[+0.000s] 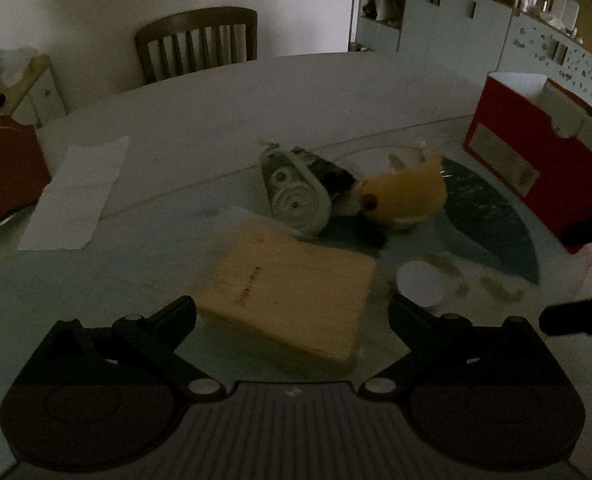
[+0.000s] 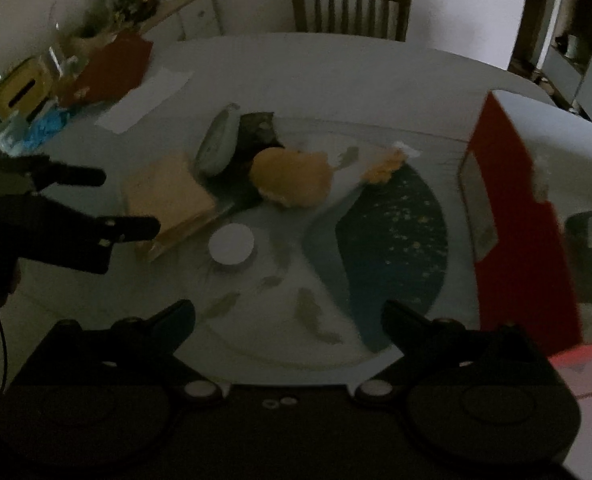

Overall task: Organize objects
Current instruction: 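Grasp the bag of brown granules with the left tool while the right tool grasps the white jar, then carry the granule bag and white jar into the shoebox and release both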

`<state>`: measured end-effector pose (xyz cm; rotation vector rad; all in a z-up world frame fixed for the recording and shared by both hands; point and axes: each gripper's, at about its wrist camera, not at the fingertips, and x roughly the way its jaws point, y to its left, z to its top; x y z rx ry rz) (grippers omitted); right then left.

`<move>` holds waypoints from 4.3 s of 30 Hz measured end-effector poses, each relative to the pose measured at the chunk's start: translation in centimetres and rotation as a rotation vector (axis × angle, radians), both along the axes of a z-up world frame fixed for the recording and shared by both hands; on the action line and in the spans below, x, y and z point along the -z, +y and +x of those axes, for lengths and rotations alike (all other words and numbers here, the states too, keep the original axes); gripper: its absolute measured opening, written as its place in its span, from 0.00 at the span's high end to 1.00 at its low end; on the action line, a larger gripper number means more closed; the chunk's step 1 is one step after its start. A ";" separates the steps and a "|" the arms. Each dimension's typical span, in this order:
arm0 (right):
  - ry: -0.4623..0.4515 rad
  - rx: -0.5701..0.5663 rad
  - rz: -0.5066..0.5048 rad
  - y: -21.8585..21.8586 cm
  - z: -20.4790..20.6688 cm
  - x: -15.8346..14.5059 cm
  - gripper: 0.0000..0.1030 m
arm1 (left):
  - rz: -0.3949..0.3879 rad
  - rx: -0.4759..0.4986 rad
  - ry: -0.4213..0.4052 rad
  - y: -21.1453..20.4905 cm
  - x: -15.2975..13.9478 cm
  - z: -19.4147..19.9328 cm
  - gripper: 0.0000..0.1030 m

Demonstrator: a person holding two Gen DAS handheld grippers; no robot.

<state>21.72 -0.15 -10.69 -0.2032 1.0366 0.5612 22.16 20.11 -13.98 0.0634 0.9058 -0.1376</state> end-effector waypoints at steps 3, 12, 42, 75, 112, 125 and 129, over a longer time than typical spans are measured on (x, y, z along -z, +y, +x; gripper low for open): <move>0.003 -0.017 -0.016 1.0 0.3 0.5 0.05 | 0.003 0.010 0.000 0.3 0.2 0.8 0.00; 0.004 -0.059 -0.039 3.5 1.2 1.6 0.08 | -0.067 -0.202 0.108 2.3 0.6 4.5 0.00; -0.042 -0.203 -0.089 7.0 3.2 4.5 0.48 | -0.033 -0.337 0.218 0.6 2.9 4.5 0.00; -0.077 -0.249 -0.035 0.3 2.6 2.8 0.50 | -0.021 -0.112 0.133 -5.7 0.4 -1.4 0.00; -0.097 -0.355 -0.014 0.9 4.4 3.5 0.65 | -0.068 -0.382 0.223 -8.0 2.4 -4.1 0.16; -0.111 -0.279 0.041 -5.3 4.0 -0.6 0.65 | -0.062 -0.356 0.190 -10.2 0.7 -3.2 0.21; -0.126 -0.258 0.061 -7.2 4.0 -2.2 0.65 | -0.060 -0.331 0.164 -11.4 -0.8 -2.4 0.21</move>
